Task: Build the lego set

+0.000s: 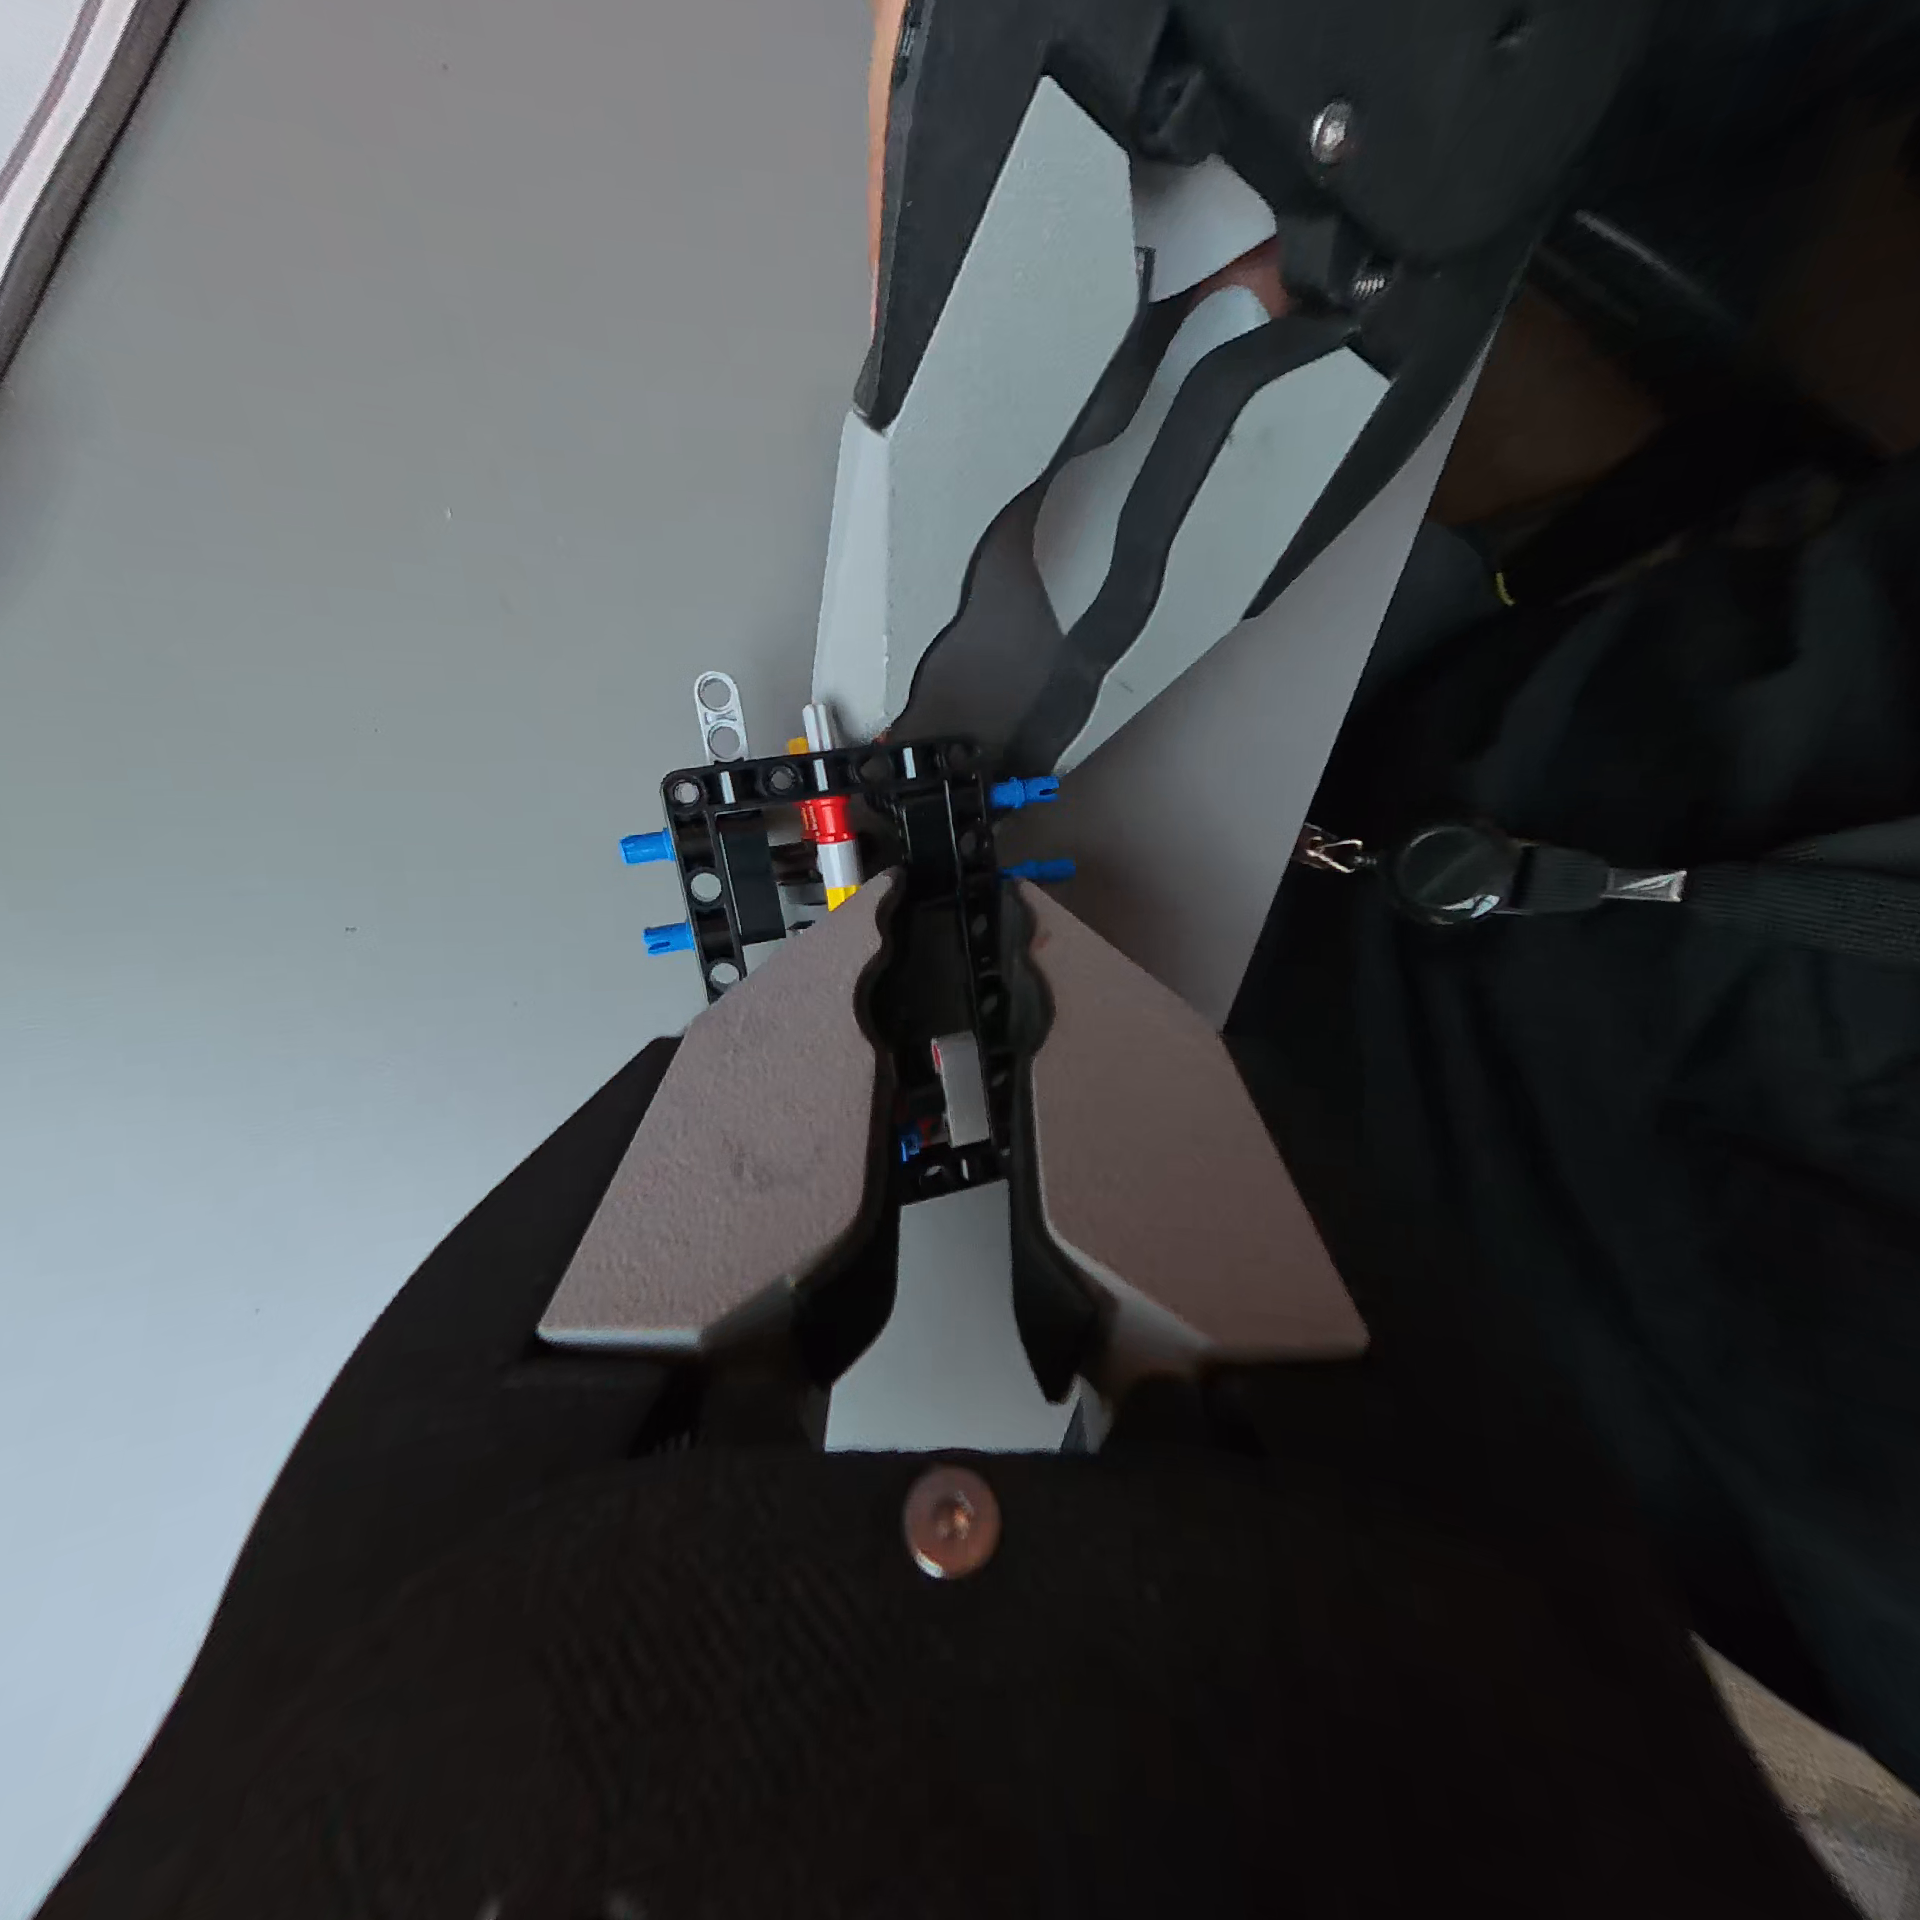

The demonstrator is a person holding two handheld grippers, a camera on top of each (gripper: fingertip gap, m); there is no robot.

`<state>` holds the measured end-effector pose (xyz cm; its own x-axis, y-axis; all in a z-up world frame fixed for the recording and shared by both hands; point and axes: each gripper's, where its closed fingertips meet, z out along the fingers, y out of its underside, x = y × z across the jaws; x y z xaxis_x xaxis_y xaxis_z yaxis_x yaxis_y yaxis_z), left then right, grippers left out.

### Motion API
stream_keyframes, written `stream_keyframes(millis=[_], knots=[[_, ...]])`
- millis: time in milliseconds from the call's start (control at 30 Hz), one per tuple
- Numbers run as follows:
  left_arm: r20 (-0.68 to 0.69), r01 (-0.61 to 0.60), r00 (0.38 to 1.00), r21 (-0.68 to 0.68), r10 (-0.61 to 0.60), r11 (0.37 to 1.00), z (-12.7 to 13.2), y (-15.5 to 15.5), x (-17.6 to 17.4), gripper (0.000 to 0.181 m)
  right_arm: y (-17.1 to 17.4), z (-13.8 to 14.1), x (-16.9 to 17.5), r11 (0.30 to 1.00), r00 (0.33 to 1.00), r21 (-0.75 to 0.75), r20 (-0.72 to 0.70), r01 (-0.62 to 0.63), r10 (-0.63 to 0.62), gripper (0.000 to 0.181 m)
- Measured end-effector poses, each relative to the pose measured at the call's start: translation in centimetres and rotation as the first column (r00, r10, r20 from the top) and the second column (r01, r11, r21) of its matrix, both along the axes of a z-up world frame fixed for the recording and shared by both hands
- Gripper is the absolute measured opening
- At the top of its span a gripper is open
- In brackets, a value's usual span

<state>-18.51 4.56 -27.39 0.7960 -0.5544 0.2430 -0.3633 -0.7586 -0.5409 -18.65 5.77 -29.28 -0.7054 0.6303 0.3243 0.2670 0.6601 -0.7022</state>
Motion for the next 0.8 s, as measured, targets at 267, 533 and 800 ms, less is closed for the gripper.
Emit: stream_keyframes(millis=[267,533,800], knots=[[-0.042,0.003,0.999,-0.018,-0.004,1.000,-0.06,0.03,0.10,0.014,-0.67,0.38,0.61,0.976,0.991,-0.220,0.131,-0.006,0.035,0.039],[-0.105,0.046,0.993,-0.100,-0.057,0.994,-0.08,0.17,0.41,0.014,-0.33,0.44,0.40,0.973,0.989,-0.228,0.146,0.014,0.020,0.034],[-0.109,0.048,0.992,-0.146,-0.065,0.988,-0.09,0.01,0.17,0.014,-0.20,0.17,0.02,0.994,0.995,-0.104,0.098,0.021,-0.011,0.034]])
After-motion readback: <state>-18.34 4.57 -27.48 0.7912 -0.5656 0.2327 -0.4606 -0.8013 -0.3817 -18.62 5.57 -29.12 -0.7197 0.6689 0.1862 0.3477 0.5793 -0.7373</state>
